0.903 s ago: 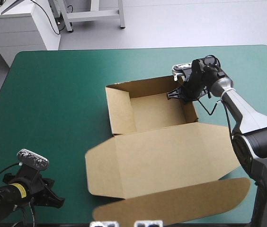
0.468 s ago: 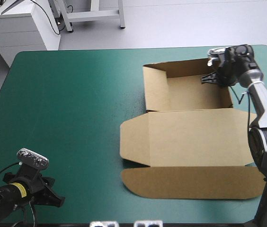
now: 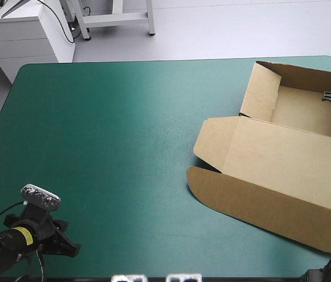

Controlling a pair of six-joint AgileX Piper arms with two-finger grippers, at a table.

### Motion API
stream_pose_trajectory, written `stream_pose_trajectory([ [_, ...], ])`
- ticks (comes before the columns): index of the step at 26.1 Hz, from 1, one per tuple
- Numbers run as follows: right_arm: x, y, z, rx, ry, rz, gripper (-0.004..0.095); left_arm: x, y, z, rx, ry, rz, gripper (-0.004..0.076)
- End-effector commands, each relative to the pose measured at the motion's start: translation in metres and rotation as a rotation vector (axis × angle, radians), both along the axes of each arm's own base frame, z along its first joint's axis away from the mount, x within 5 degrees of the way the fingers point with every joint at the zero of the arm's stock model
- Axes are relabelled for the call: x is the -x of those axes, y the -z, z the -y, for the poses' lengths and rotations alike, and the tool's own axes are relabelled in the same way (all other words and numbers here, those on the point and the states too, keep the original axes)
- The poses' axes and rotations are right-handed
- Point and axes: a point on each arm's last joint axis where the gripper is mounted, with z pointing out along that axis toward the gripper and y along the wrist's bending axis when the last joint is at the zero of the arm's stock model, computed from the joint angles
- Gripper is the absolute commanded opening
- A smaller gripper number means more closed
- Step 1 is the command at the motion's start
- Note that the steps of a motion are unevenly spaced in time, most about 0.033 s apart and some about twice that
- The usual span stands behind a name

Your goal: Fold the box

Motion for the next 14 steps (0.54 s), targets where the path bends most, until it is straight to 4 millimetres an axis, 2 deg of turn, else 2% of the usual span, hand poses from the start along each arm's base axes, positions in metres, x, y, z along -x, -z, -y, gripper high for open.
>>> stream_pose_trajectory([
  [1,0.0145,-0.0372,0.0159,0.069,0.023,0.108,-0.002,-0.0034,-0.0091,0.0016,0.028,-0.006,0.051,0.0021],
  [6,0.0186,-0.0371,0.0239,0.07,0.043,0.105,-0.0011,-0.0034,-0.0091,0.0016,0.028,-0.006,0.051,0.0021],
  [8,0.0186,-0.0371,0.0238,0.07,0.042,0.105,0.0034,-0.0034,-0.0091,0.0016,0.028,-0.006,0.051,0.0021],
  [9,0.0186,-0.0371,0.0238,0.07,0.042,0.105,0.0088,-0.0034,-0.0091,0.0016,0.028,-0.006,0.051,0.0021],
  [11,0.0185,-0.0371,0.0237,0.07,0.041,0.105,0.0263,-0.0034,-0.0091,0.0016,0.028,-0.006,0.051,0.0021],
  [12,0.0187,-0.0372,0.024,0.075,0.041,0.103,0.0493,-0.0032,-0.0091,0.002,0.033,-0.005,0.048,0.0021],
  [13,0.0187,-0.0373,0.0245,0.08,0.042,0.103,0.0584,-0.0032,-0.0091,0.002,0.033,-0.005,0.048,0.0021],
  [14,0.0187,-0.0376,0.0252,0.078,0.066,0.112,0.0762,-0.0032,-0.0091,0.002,0.033,-0.005,0.048,0.0021],
])
